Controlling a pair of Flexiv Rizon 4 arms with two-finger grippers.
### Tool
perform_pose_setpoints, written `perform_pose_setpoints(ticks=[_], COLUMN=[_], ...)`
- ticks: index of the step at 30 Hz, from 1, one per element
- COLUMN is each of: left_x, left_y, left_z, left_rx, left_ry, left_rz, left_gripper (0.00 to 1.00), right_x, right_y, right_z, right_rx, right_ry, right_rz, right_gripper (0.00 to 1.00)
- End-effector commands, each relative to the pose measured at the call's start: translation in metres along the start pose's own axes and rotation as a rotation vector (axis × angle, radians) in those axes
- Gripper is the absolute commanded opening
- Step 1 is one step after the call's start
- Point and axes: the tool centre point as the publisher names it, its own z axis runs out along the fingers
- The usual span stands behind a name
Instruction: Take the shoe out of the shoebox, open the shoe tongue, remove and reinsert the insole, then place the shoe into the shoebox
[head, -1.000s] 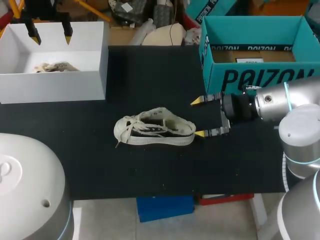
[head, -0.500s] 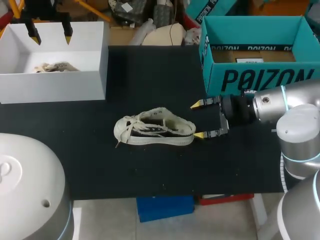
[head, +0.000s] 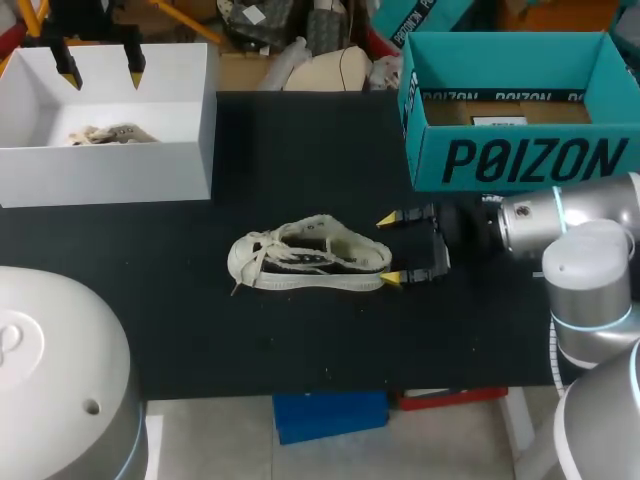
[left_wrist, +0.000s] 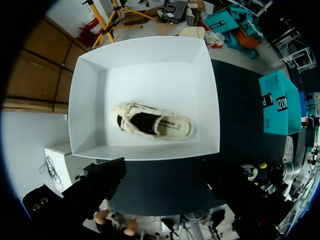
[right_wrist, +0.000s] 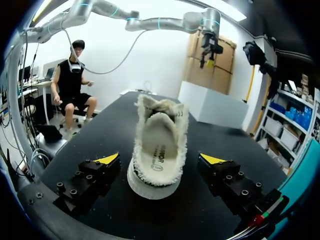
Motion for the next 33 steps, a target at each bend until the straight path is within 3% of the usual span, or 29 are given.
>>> perform_pose_setpoints(ticks=[1,33], left_x=[0.001,0.001], left_y=[0.0,0.0], left_z=[0.0,0.0], left_rx=[-0.001,-0.001], left_ry=[-0.003,-0.003], left_rz=[-0.002,-0.002], left_gripper=[1.0,1.0], right_x=[-0.002,0.008], right_y=[-0.003,-0.015], right_z=[0.006,0.031], right_rx=[0.001,0.041], right_ry=[0.009,-0.006], right_rz=[0.023,0.198], right_gripper=[1.0,1.0])
